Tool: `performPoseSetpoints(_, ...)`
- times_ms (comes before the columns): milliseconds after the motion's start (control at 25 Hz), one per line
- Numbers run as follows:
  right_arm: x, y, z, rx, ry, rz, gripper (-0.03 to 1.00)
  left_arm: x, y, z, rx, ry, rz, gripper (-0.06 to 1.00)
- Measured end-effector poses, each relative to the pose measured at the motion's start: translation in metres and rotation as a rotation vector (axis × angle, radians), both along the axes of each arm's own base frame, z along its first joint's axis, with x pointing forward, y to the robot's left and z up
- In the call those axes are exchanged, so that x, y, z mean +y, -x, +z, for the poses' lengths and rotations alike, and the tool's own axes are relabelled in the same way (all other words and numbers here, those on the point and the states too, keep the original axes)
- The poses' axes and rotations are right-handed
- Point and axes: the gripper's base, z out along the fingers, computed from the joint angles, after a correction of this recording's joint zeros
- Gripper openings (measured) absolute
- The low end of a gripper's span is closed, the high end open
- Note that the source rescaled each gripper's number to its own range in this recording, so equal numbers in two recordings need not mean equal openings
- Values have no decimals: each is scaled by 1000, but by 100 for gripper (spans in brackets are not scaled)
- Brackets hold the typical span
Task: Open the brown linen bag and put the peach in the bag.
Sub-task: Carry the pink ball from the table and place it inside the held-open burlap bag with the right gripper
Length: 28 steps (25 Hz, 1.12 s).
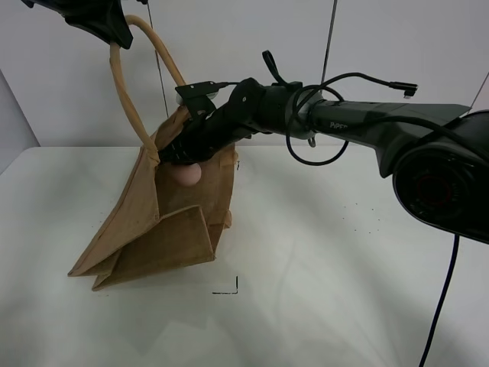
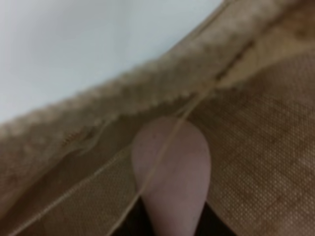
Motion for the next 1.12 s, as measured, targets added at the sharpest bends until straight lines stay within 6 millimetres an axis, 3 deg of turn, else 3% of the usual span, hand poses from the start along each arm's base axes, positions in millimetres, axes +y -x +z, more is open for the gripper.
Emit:
performPoseSetpoints(320, 2, -5, -28, 15, 13, -24, 0, 0, 0, 0, 0, 0, 0, 0)
performPoseSetpoints(400, 2, -6, -28, 15, 12, -25, 6, 0, 0, 0, 0, 0, 0, 0)
performPoseSetpoints(480, 2, -6, -28, 12, 13, -24, 26, 0, 0, 0, 0, 0, 0, 0)
performPoseSetpoints(600, 2, -6, -28, 6, 17, -19, 78, 0, 0, 0, 0, 0, 0, 0)
performPoseSetpoints(680, 2, -6, -28, 0, 25, -13, 92, 0, 0, 0, 0, 0, 0, 0)
performPoseSetpoints(800, 1, -4, -25, 3, 55, 19, 98, 0, 0, 0, 0, 1, 0, 0)
performPoseSetpoints(1120, -9, 8, 14, 156, 251, 90, 100, 0, 0, 0, -1, 0, 0, 0)
